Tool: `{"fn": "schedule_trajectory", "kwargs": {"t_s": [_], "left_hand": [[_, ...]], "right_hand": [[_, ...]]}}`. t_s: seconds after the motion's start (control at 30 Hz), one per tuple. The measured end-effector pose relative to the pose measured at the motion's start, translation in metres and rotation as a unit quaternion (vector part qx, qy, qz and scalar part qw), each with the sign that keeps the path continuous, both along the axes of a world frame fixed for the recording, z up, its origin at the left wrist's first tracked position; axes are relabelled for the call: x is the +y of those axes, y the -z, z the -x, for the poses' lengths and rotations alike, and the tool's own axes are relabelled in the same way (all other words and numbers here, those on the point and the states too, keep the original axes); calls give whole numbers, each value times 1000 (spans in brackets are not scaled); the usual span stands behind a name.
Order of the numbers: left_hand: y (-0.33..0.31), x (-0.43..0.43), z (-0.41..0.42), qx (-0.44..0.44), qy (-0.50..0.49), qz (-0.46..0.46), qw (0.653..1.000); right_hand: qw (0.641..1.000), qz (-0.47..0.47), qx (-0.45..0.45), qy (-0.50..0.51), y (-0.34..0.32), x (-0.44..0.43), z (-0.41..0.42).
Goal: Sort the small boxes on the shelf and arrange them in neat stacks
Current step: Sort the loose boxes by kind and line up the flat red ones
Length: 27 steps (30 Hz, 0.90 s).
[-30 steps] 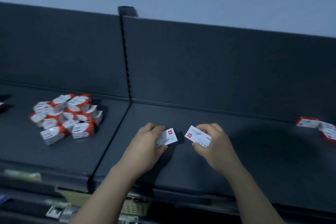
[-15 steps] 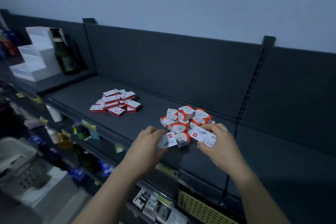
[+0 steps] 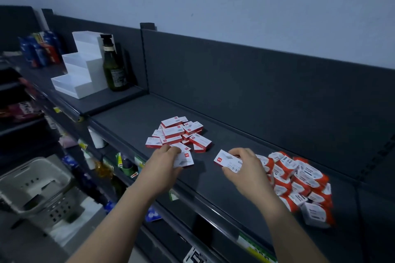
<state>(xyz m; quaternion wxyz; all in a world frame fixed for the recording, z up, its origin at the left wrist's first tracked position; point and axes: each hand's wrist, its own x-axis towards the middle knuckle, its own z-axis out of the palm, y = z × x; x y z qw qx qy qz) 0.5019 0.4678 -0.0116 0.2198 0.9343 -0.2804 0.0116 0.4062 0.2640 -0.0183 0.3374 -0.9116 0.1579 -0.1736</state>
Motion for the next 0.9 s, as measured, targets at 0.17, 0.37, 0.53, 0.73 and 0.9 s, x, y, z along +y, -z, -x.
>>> {"fn": "schedule_trajectory", "kwargs": {"t_s": [0.17,0.37,0.53,0.73,0.9], "left_hand": [[8,-7,-53,12,-29,-14,999],[23,-21,-102,20,-42,-15,999],[31,-24,-129,16,-35,-22,999],[32,-26,-151,4,-16,4,1000],[33,-22,-159,-13,10,-4,1000]], "right_hand": [[1000,-2,9,-21,11,-3,-60],[998,18,27,-52,31,-8,-122],[996,50,35,-62,40,-7,-152],[996,74,33,-33,46,0,-172],[997,73,15,1,49,12,-176]]}}
